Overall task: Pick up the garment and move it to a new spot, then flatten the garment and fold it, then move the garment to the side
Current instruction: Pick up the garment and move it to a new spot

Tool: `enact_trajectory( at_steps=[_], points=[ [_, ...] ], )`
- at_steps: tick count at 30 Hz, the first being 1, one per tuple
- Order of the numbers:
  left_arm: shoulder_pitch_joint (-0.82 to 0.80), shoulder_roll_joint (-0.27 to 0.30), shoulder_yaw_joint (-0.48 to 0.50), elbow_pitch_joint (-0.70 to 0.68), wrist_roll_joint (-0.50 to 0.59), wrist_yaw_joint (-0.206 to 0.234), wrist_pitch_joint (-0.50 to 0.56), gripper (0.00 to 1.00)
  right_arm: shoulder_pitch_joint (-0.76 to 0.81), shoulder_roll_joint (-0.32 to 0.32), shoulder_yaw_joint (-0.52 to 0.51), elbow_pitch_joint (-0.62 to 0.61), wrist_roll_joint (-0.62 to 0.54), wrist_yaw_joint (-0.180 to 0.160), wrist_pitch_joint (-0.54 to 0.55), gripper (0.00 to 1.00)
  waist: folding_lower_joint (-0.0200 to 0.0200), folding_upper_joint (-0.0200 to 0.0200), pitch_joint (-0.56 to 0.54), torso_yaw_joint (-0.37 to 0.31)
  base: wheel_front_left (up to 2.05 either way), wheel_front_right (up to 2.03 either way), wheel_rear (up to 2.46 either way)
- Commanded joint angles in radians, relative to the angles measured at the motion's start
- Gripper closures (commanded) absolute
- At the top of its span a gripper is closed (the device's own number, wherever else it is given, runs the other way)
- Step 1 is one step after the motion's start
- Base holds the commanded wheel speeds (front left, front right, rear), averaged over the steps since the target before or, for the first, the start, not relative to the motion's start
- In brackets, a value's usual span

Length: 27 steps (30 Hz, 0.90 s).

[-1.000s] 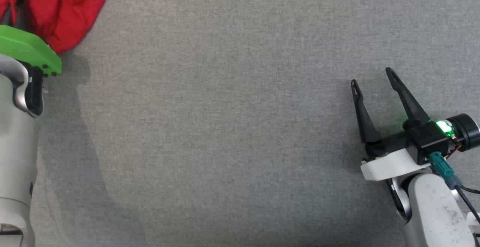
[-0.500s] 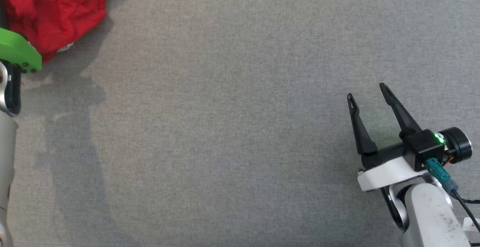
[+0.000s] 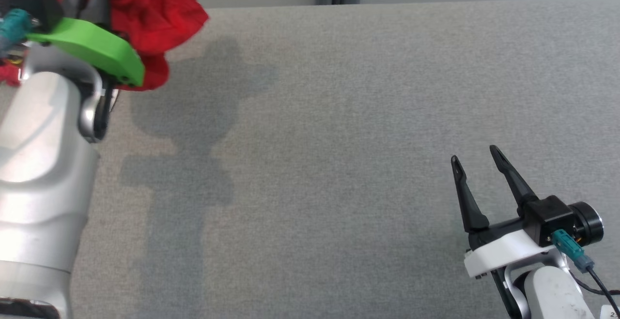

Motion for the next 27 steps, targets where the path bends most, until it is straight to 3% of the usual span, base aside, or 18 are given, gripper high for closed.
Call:
enact_trajectory(
  at_steps=[1, 12, 16, 25, 27],
  points=[
    [0.030, -0.028, -0.012, -0.016, -0.007, 0.008, 0.008, 1.00, 0.021, -0.004, -0.002, 0.004, 0.006, -0.001, -0.005, 0.00, 0.0000, 0.0000, -0.067, -0.063, 0.00, 0.00, 0.00],
    [0.184, -0.244, -0.130, 0.014, -0.052, 0.004, -0.004, 1.00, 0.027, -0.003, -0.010, 0.003, 0.036, -0.001, -0.005, 0.00, 0.0000, 0.0000, -0.055, -0.179, 0.00, 0.00, 0.00],
    [0.236, -0.279, -0.184, 0.074, -0.066, -0.005, -0.021, 1.00, 0.016, -0.003, -0.005, 0.001, 0.042, -0.001, -0.005, 0.00, 0.0000, 0.0000, -0.026, -0.210, 0.00, 0.00, 0.00],
    [0.315, -0.290, -0.329, 0.121, -0.138, 0.002, -0.048, 1.00, -0.003, -0.004, -0.004, 0.003, 0.050, -0.001, -0.005, 0.00, 0.0000, 0.0000, 0.020, -0.241, 0.00, 0.00, 0.00],
    [0.323, -0.290, -0.358, 0.115, -0.152, 0.012, -0.050, 0.70, -0.006, -0.003, -0.007, 0.002, 0.049, -0.001, -0.005, 0.00, 0.0000, 0.0000, 0.024, -0.239, 0.00, 0.00, 0.00]
  ],
)
